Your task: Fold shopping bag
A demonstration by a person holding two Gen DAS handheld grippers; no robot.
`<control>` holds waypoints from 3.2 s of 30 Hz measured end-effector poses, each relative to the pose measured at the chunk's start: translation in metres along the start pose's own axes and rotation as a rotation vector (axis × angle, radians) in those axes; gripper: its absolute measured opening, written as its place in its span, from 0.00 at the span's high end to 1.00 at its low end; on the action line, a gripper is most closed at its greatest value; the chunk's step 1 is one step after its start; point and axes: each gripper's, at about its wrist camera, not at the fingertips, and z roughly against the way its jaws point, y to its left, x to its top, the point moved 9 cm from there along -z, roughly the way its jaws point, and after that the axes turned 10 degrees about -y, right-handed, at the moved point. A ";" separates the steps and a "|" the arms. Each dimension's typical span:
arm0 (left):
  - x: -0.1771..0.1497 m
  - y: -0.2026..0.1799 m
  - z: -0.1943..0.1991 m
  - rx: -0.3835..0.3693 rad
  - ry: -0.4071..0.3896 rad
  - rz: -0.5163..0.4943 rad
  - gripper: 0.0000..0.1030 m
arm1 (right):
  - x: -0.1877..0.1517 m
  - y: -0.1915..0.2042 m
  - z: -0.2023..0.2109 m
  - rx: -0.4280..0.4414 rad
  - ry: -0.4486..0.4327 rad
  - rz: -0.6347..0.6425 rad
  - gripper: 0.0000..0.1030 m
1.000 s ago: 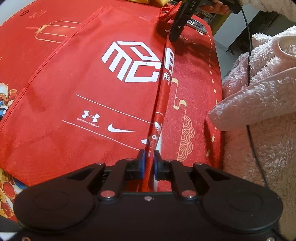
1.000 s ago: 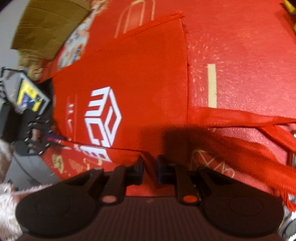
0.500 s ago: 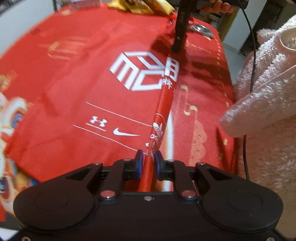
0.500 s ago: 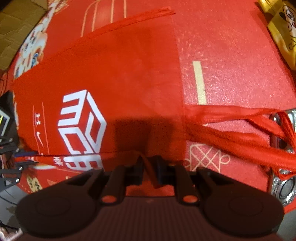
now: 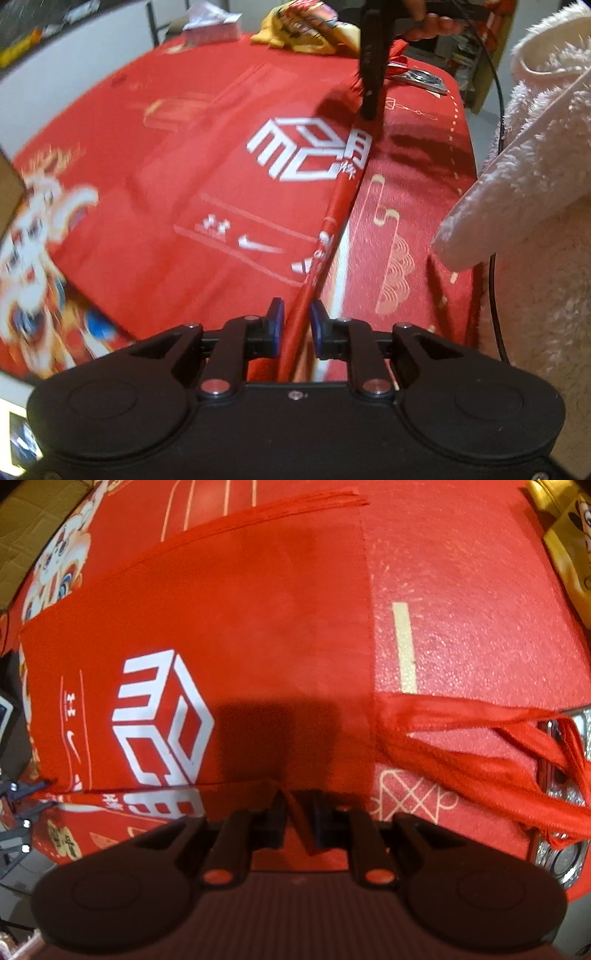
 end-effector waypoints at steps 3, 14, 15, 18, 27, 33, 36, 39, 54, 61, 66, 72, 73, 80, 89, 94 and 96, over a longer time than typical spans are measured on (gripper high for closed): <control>-0.007 0.006 -0.003 0.002 -0.011 0.054 0.84 | 0.000 -0.010 -0.001 0.032 -0.003 -0.030 0.86; 0.000 0.011 -0.014 -0.069 0.052 0.101 0.89 | 0.004 -0.032 0.005 0.077 -0.023 -0.029 0.87; 0.000 0.007 -0.014 -0.096 0.058 0.123 0.90 | 0.005 -0.036 0.006 0.084 -0.030 -0.039 0.87; -0.001 -0.004 -0.013 -0.164 0.065 0.207 0.90 | 0.004 -0.046 0.011 0.105 -0.054 -0.050 0.86; -0.010 -0.005 -0.020 -0.203 0.070 0.542 0.89 | 0.007 -0.038 0.025 0.064 -0.131 -0.044 0.86; -0.006 -0.006 -0.024 -0.213 0.085 0.515 0.88 | -0.002 0.016 0.020 -0.152 -0.236 0.219 0.85; -0.005 -0.007 -0.026 -0.221 0.087 0.513 0.88 | -0.008 0.037 0.016 -0.256 -0.299 0.411 0.83; -0.005 -0.007 -0.027 -0.228 0.089 0.511 0.88 | -0.014 0.051 0.014 -0.399 -0.391 0.618 0.68; -0.002 -0.006 -0.029 -0.265 0.098 0.511 0.88 | -0.056 0.084 -0.008 -0.685 -0.543 1.286 0.67; -0.003 -0.007 -0.029 -0.264 0.095 0.512 0.88 | -0.069 0.089 -0.023 -0.672 -0.501 1.355 0.96; -0.003 -0.007 -0.030 -0.263 0.094 0.513 0.88 | -0.061 0.088 -0.026 -0.655 -0.524 1.289 0.96; -0.001 -0.008 -0.030 -0.244 0.091 0.480 0.86 | -0.053 0.084 -0.015 -0.570 -0.571 1.082 0.95; 0.001 -0.008 -0.029 -0.227 0.089 0.457 0.84 | -0.051 0.084 -0.014 -0.561 -0.574 1.059 0.95; 0.012 0.011 -0.025 -0.109 0.085 0.381 0.81 | -0.041 0.082 -0.004 -0.484 -0.538 0.851 0.95; 0.019 0.035 -0.024 0.020 0.074 0.354 0.64 | -0.032 0.084 -0.004 -0.453 -0.533 0.762 0.95; 0.035 0.034 0.014 0.162 -0.019 0.214 0.73 | -0.026 0.083 -0.005 -0.434 -0.537 0.739 0.95; 0.045 0.019 0.028 0.230 -0.070 0.117 0.78 | -0.025 0.083 -0.006 -0.431 -0.540 0.727 0.95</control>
